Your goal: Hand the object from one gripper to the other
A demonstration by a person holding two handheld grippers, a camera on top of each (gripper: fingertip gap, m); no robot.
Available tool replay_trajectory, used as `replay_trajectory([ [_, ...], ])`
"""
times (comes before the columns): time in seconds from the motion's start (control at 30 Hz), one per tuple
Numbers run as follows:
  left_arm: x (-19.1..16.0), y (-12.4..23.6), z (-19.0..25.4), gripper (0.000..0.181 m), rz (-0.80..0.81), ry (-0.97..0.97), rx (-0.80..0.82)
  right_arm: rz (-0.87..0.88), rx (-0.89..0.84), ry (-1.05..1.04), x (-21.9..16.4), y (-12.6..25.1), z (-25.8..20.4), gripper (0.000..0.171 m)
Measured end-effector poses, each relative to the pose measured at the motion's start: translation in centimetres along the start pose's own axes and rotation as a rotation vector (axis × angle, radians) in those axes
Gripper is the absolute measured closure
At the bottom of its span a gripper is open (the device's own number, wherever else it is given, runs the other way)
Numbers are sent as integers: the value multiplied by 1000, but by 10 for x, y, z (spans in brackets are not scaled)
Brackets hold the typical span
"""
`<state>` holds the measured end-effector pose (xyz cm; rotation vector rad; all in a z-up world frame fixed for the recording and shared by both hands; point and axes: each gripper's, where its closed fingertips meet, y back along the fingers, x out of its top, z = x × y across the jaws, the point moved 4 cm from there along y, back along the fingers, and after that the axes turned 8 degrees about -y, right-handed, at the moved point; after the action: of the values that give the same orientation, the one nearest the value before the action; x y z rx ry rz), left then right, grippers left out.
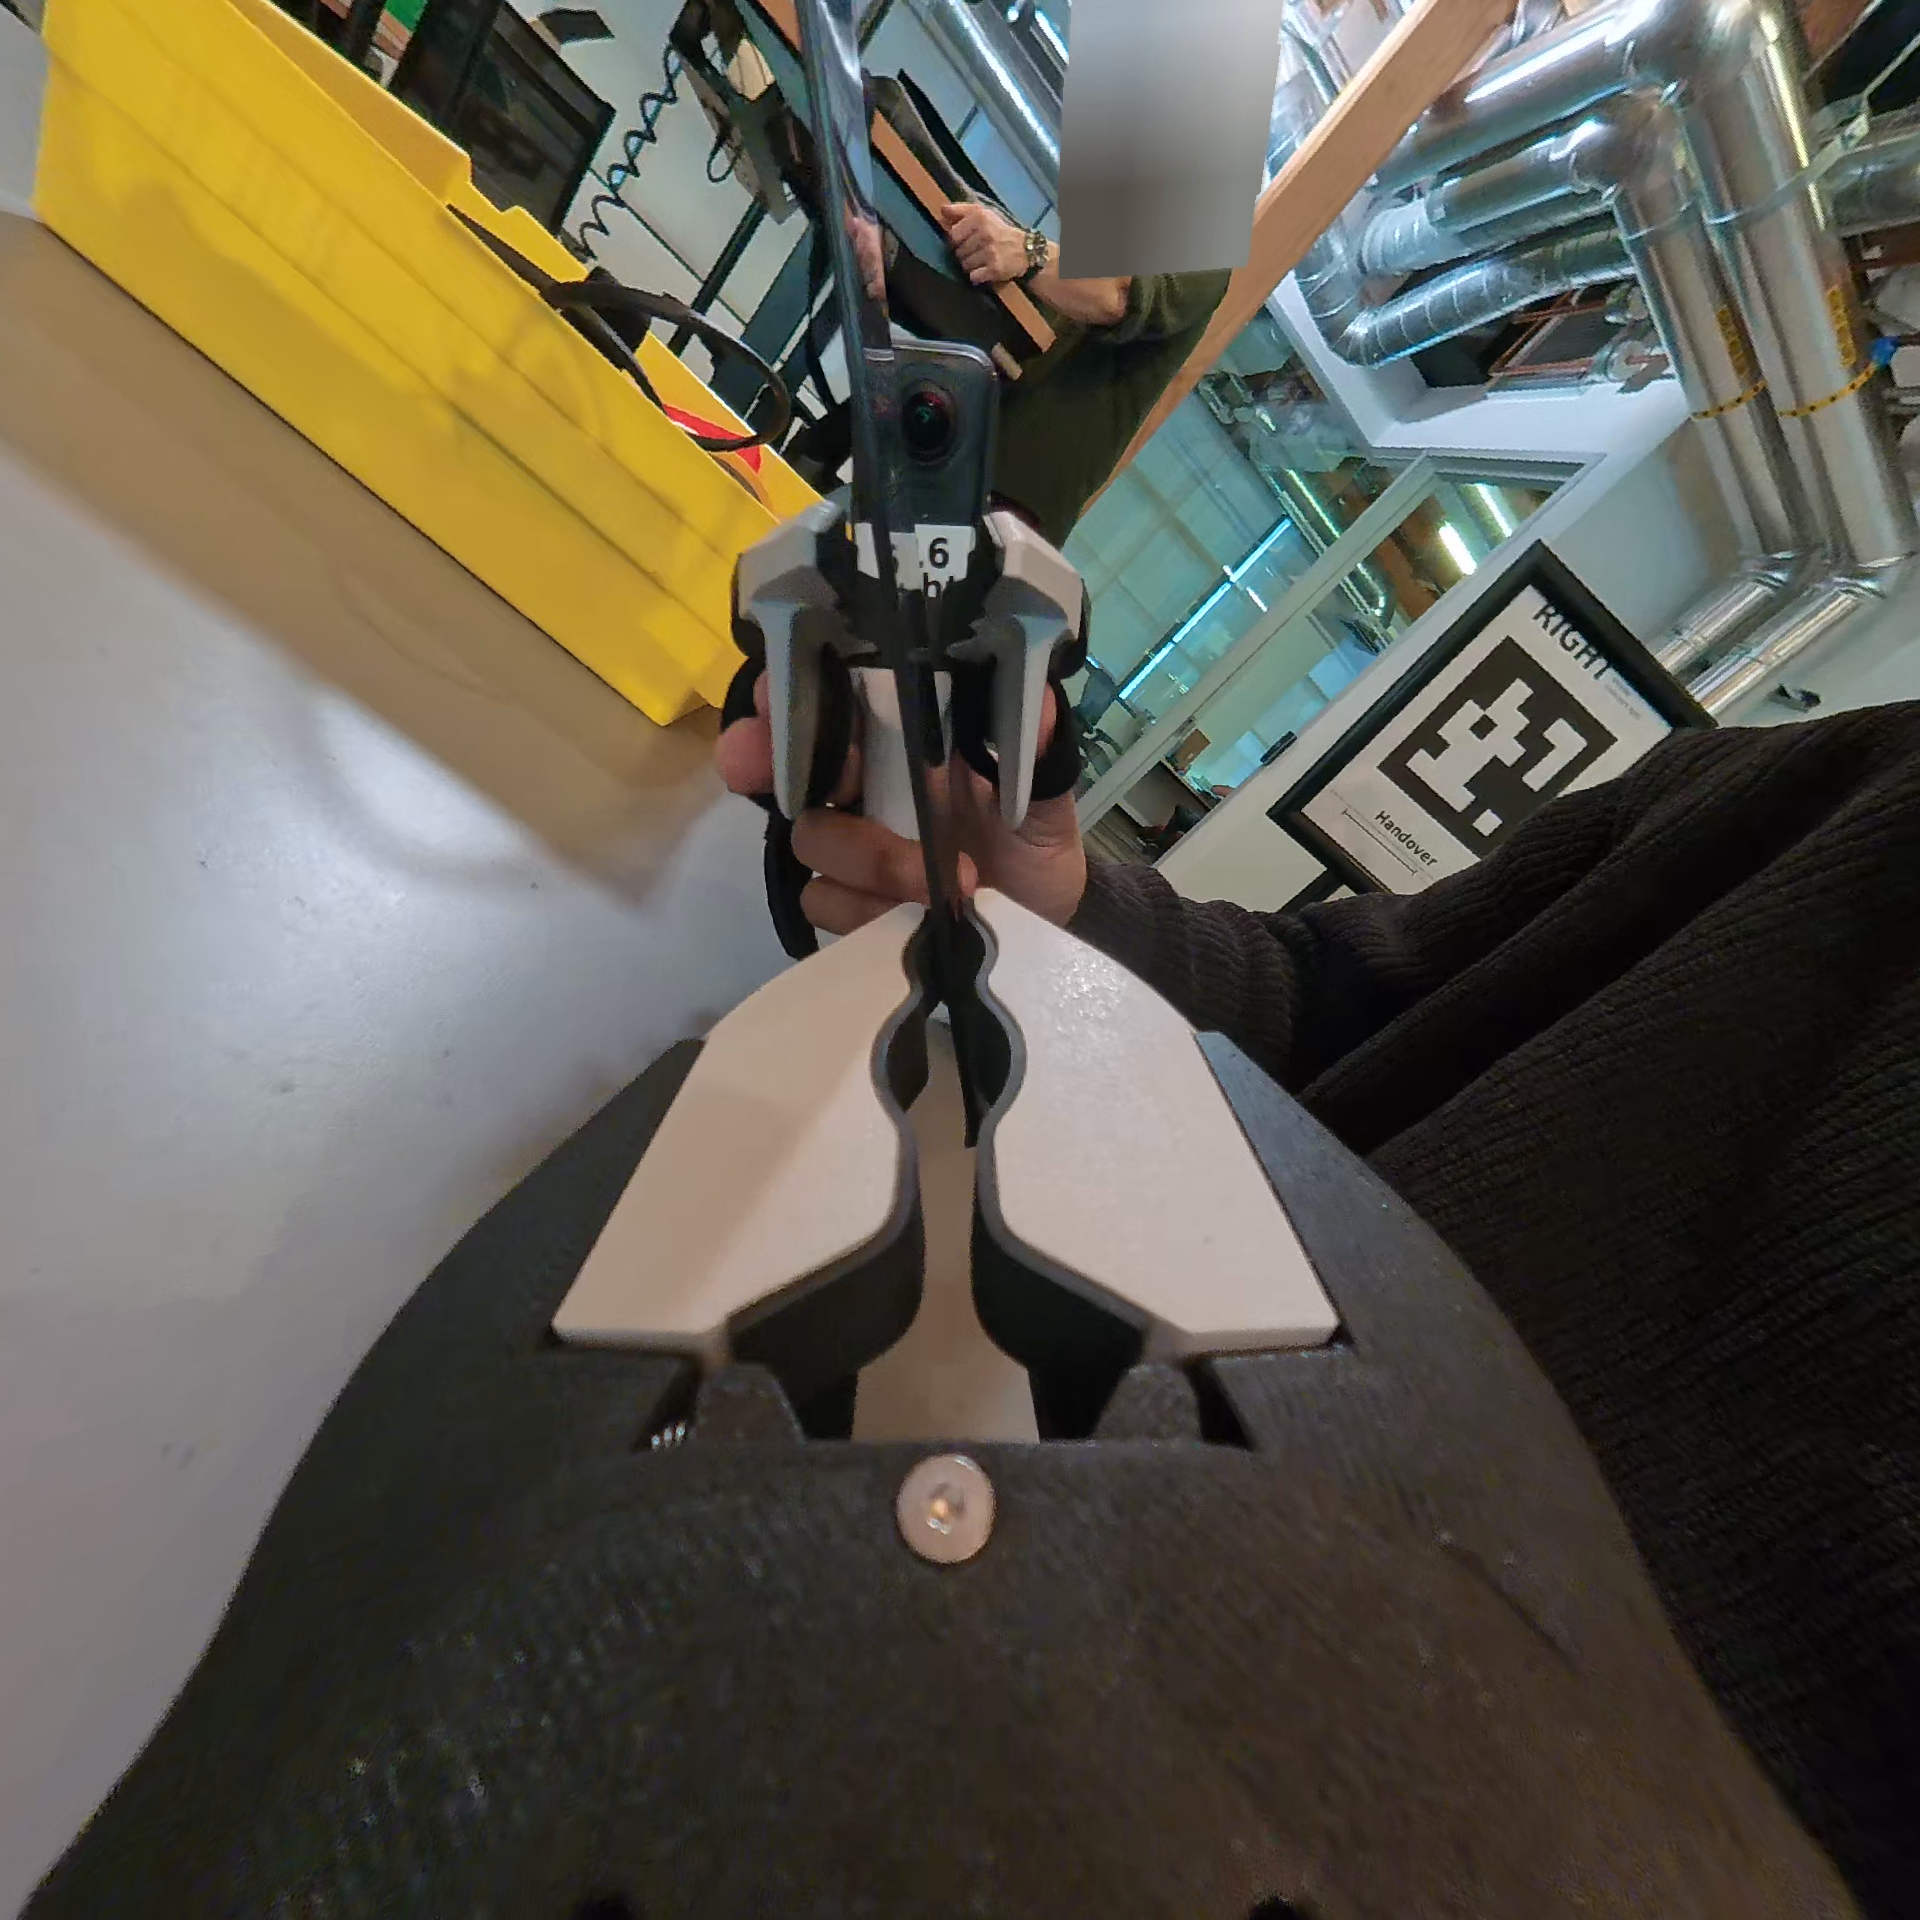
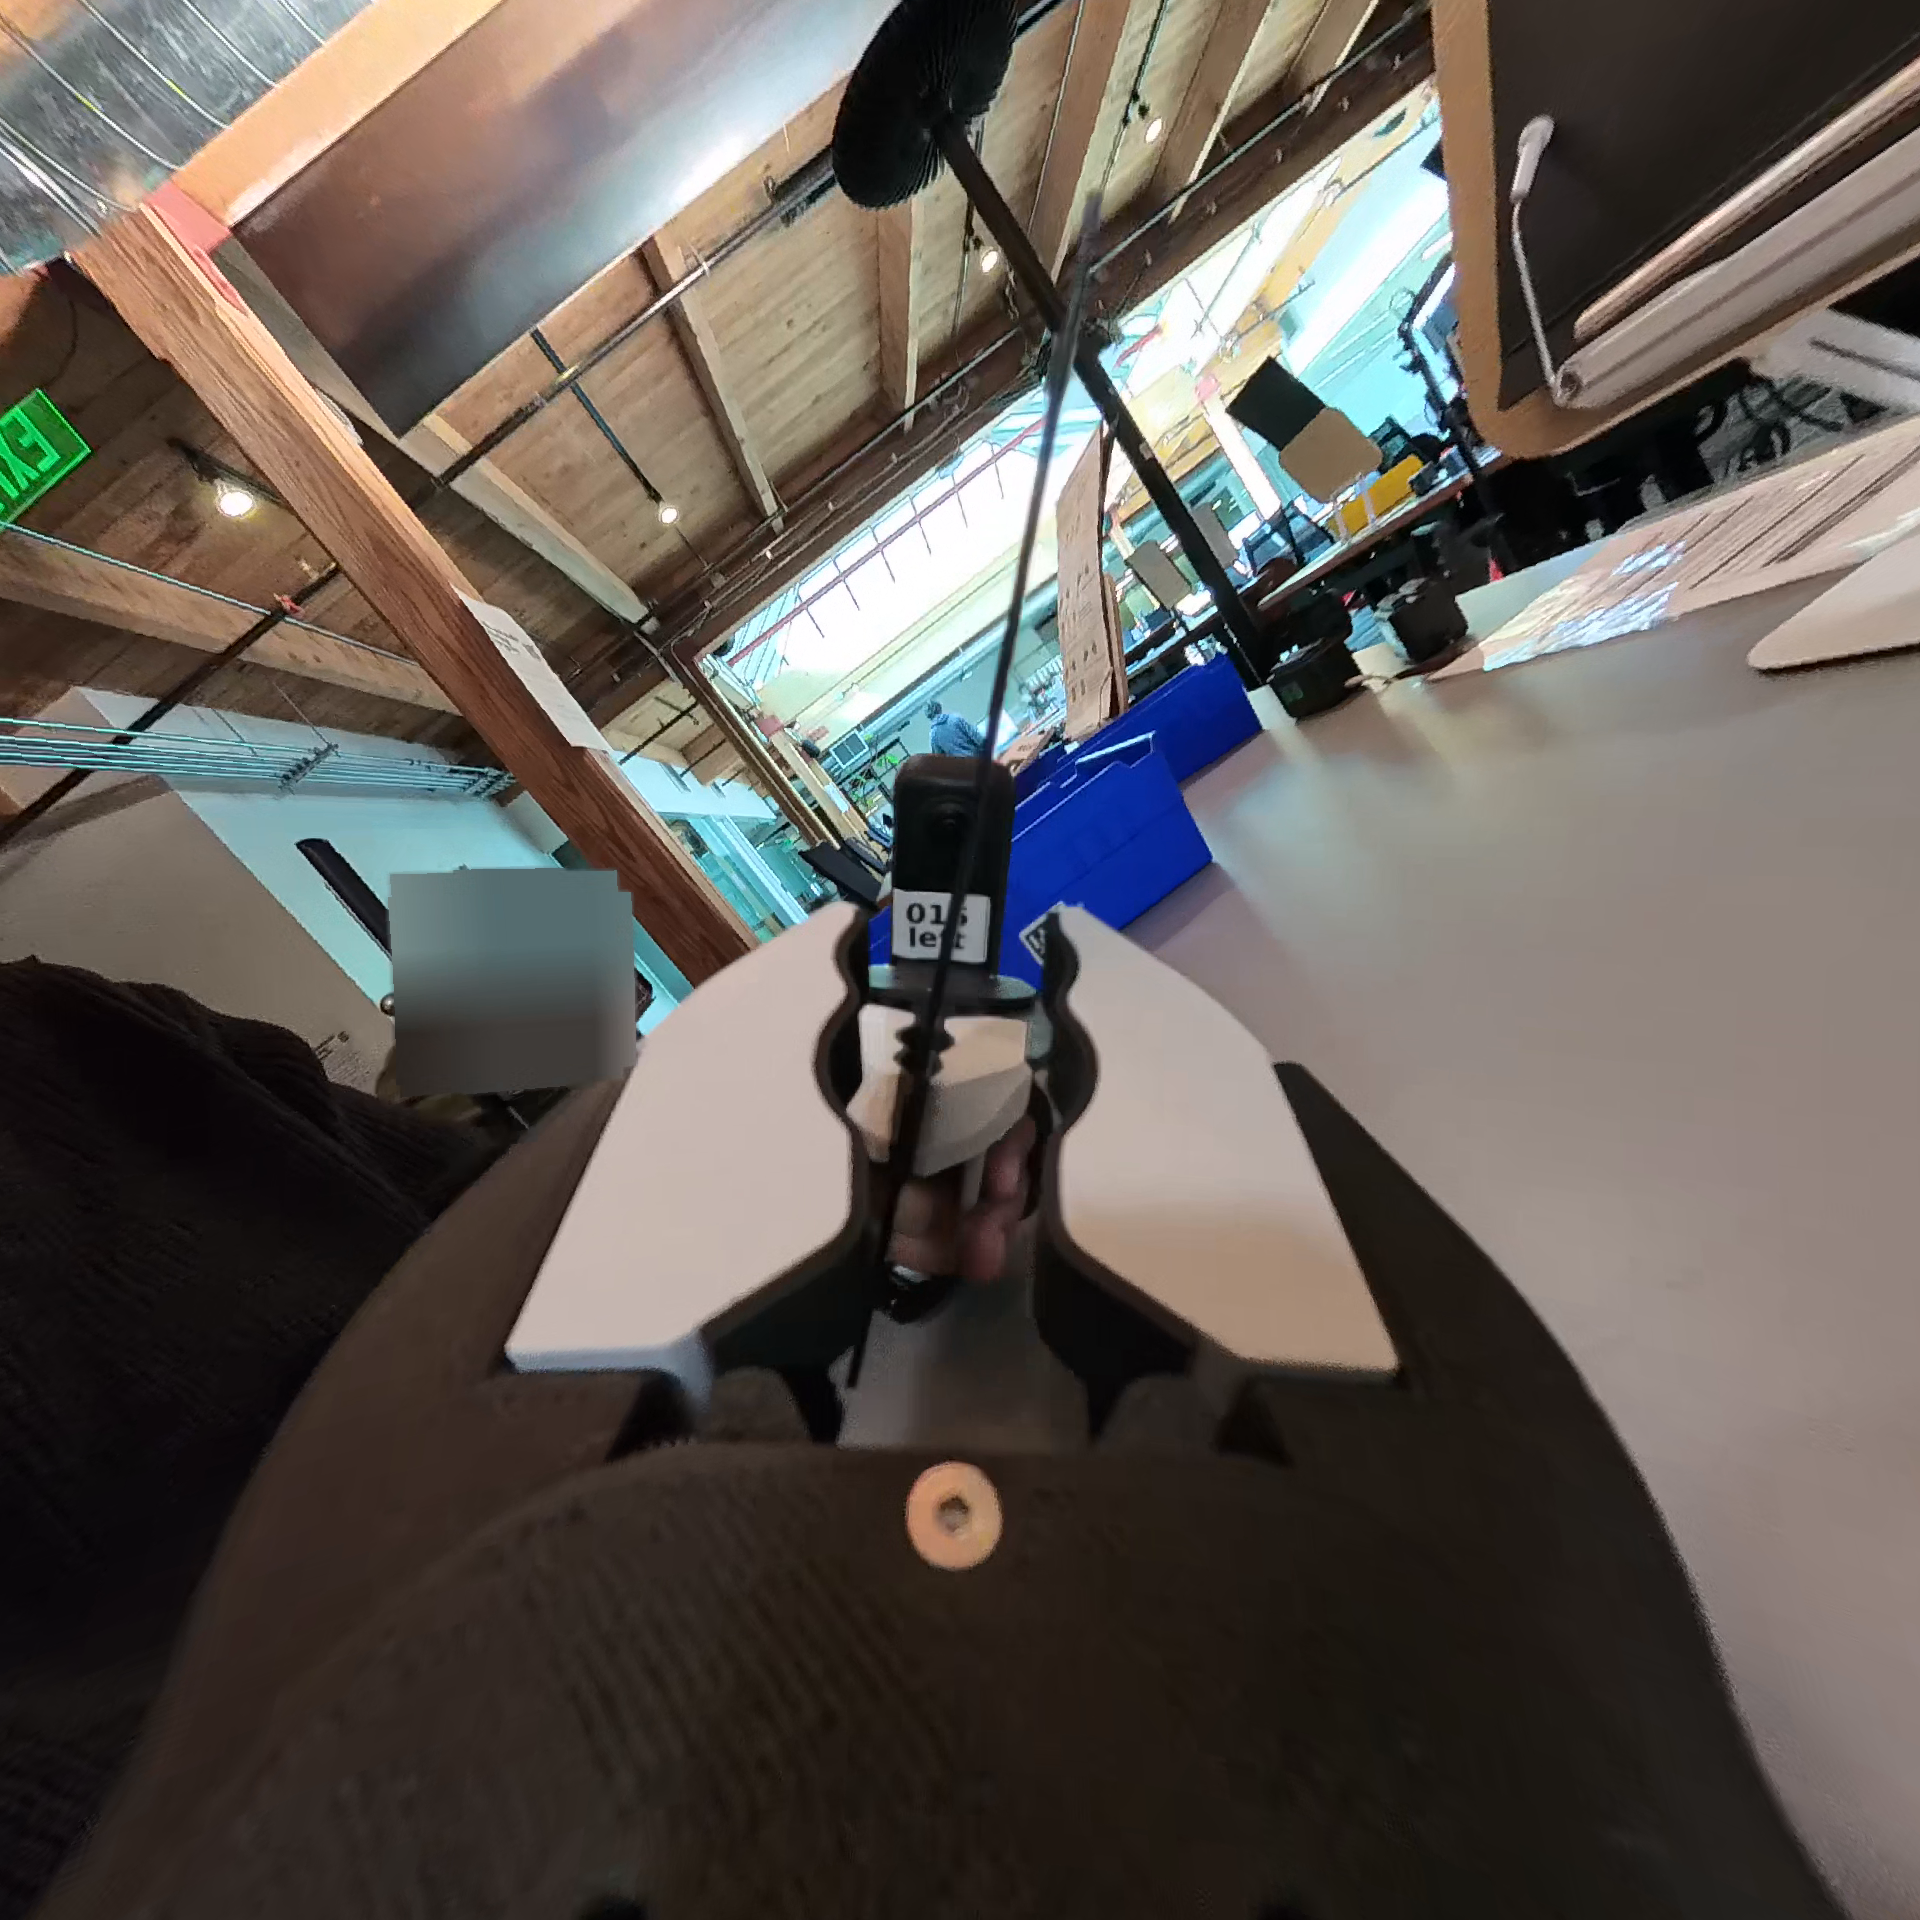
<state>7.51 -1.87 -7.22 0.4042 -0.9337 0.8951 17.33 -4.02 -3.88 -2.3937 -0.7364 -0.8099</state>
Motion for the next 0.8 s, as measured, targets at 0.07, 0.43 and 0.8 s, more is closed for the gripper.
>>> replay_trajectory([
  [0.07, 1, 0, 2, 179, 7, 9, -24, 14, 6, 34, 3, -1, -4, 121],
  [0.43, 13, 12, 14, 179, 100, 198, -250, -20, -93, 490, 13, 4, -21, 91],
  [0.8, -15, 36, -4, 178, -267, 224, -92, -272, -309, 870, 16, 24, -19, 85],
])
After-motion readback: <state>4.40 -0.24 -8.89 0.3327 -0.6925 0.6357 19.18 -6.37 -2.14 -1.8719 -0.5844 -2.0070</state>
